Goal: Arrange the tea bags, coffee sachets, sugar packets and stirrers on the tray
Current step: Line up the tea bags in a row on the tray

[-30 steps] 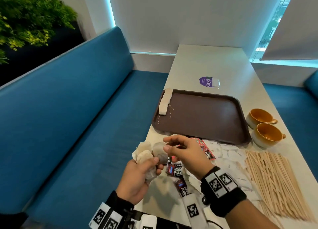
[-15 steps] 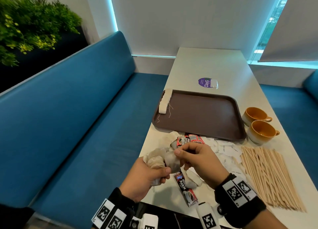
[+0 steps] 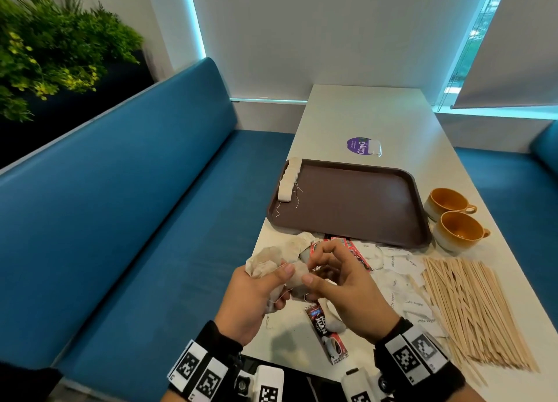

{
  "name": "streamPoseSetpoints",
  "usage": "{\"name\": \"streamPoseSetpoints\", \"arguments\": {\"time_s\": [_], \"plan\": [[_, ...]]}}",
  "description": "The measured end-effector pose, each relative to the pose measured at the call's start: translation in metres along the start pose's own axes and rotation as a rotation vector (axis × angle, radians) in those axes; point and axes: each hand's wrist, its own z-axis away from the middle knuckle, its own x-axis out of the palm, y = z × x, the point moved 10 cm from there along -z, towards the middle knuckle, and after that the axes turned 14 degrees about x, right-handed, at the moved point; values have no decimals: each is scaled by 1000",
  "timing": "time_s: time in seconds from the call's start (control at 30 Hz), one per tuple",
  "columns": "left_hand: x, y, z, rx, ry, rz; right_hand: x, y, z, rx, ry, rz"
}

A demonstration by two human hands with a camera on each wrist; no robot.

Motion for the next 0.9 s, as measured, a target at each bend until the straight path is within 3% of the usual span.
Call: {"name": "streamPoseSetpoints", "arguments": {"time_s": [0.1, 0.3, 0.4, 0.5, 0.6, 0.9], "plan": [[-3, -2, -1, -32, 18, 15, 5, -2, 2, -37, -43, 138], [1, -6, 1, -114, -12, 64, 1, 5, -4, -6, -15, 187], [-4, -14, 0, -177, 67, 180, -4, 7, -7, 8, 12, 199], [-7, -25, 1, -275, 139, 350, -14, 8, -12, 34, 73, 159], [-14, -32, -1, -286, 168, 465, -25, 7, -21, 37, 114, 176], [-39, -46, -13, -234, 182, 430, -90, -52, -75, -71, 394, 227]]}}
